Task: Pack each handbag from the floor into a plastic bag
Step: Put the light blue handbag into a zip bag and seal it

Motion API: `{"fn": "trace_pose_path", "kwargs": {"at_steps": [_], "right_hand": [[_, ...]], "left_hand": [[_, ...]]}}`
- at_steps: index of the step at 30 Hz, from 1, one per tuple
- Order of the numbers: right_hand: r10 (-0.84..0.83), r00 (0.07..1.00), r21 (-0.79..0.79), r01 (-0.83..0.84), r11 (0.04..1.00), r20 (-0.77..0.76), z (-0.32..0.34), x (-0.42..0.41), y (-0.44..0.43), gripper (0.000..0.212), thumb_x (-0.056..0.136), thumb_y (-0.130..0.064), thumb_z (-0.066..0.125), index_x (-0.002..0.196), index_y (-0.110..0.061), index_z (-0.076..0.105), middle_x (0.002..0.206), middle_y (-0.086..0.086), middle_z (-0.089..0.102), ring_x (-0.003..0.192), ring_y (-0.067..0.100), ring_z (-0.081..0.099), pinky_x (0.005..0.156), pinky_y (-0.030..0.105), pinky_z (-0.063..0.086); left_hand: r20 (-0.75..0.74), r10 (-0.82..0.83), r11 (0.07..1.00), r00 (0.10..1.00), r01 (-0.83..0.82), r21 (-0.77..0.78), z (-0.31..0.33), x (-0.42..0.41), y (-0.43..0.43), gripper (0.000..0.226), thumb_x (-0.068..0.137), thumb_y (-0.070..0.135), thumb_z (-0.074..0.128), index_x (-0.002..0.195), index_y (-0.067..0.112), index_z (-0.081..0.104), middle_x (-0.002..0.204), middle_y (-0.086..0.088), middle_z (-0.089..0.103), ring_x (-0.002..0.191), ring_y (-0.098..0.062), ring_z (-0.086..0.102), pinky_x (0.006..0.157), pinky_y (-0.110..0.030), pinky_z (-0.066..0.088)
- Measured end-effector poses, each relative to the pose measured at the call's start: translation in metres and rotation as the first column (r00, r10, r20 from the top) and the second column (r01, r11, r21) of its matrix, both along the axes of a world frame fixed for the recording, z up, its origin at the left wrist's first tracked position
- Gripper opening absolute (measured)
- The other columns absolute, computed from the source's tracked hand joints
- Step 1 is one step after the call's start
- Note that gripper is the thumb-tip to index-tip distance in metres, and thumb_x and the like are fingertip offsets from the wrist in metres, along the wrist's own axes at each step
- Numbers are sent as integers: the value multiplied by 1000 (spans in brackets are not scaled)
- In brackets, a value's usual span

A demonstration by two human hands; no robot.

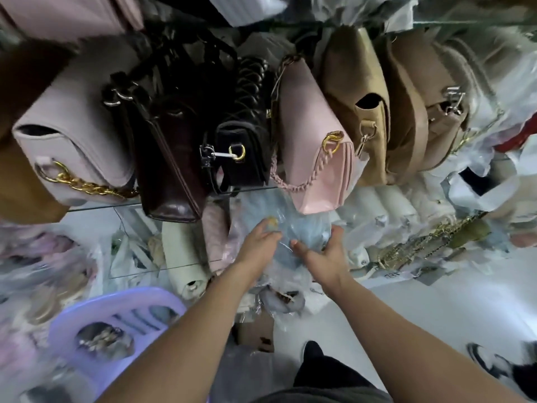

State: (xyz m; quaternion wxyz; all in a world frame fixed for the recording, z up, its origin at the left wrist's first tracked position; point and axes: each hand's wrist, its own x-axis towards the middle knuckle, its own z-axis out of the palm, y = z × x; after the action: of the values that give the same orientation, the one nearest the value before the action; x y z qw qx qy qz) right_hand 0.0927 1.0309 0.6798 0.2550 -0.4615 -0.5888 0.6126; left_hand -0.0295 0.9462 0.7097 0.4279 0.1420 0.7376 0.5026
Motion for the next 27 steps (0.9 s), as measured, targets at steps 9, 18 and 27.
{"fn": "trace_pose_path", "kwargs": {"at_steps": [9,18,27], "right_hand": [[26,995,116,-38,992,98,-14,-22,2,60,90,-20,69,126,-28,22,131,8,56,117,21,61,104,45,52],[108,959,192,-162,968,264,-18,-25,9,72,82,-25,81,131,-28,28,124,1,62,107,15,65,77,8,48],[-133,916,297,16,955,378,5,-7,-16,90,74,-48,85,143,-23,33,134,10,49,117,29,56,98,42,50]], "left_hand": [[217,131,976,967,-164,144,-32,5,65,86,58,60,53,138,30,47,127,-2,65,114,-26,62,102,-49,50],[75,190,974,979,-197,111,-52,-7,66,83,64,61,54,140,27,48,131,-1,64,116,-23,63,104,-47,49],[-84,145,989,986,-148,-28,-17,-3,11,44,98,38,54,139,22,51,139,-3,56,120,-25,56,103,-38,46]]}}
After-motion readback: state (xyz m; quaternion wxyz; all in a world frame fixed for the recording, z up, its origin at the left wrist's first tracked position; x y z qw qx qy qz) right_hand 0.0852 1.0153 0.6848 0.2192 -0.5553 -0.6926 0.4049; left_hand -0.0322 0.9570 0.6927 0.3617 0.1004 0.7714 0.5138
